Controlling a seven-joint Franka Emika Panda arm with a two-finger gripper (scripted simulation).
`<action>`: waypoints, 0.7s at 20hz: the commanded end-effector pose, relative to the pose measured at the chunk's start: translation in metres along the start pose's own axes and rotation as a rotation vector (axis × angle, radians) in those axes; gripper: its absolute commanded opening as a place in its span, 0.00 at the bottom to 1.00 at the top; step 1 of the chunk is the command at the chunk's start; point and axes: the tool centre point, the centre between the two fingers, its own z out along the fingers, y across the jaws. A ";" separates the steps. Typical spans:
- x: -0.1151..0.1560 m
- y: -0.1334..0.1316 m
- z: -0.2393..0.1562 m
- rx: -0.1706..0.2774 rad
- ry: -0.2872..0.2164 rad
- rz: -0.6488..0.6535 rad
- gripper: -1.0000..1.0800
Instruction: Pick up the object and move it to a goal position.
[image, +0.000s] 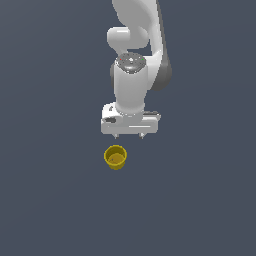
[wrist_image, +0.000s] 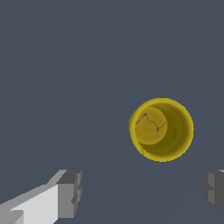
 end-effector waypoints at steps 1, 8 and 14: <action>0.000 0.000 0.000 0.000 0.000 0.000 0.62; 0.003 0.003 -0.008 0.002 0.006 0.001 0.62; 0.005 0.006 -0.005 0.002 -0.003 -0.017 0.62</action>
